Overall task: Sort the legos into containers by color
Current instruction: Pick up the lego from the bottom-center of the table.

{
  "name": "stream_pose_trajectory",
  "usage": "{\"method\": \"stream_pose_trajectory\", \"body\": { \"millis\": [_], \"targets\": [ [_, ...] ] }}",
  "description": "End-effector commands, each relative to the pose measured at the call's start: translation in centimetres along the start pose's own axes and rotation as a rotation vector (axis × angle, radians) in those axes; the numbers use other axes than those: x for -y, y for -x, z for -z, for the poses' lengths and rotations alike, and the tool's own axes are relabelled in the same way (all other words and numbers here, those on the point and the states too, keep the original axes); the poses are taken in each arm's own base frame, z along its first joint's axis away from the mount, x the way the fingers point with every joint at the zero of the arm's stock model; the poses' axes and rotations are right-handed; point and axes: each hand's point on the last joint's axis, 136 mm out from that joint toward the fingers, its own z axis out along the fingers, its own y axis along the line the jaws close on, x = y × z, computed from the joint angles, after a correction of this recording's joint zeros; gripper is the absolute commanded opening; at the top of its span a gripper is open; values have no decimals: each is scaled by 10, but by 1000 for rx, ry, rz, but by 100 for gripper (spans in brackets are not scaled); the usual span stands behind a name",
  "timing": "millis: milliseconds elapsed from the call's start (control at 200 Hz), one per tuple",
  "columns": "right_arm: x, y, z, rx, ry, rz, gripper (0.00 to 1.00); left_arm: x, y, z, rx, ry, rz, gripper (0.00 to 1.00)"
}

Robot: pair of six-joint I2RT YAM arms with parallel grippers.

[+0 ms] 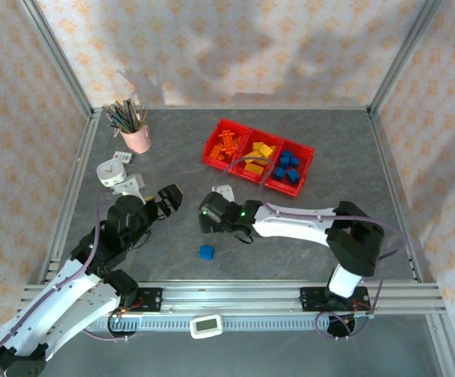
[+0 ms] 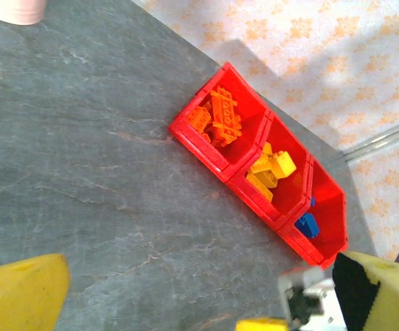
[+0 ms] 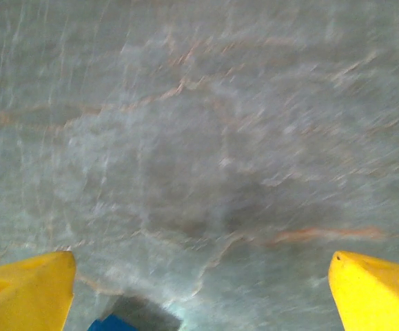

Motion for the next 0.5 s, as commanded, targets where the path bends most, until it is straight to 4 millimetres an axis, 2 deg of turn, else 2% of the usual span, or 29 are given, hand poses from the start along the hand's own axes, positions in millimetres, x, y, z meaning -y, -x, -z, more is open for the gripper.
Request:
{"method": "stream_pose_trajectory", "body": {
  "millis": [0,240,330,495],
  "targets": [
    [-17,-16,-11,-22,5,0,94,-24,-2,6,17,87,18,99],
    [-38,-47,-20,-87,17,37,92,-32,-1,13,35,98,40,99],
    [-36,-54,-25,-108,-1,17,90,-33,0,13,38,102,39,99],
    [-28,-55,-24,-105,-42,-22,83,-32,-1,13,34,98,36,99]
  ]
}}
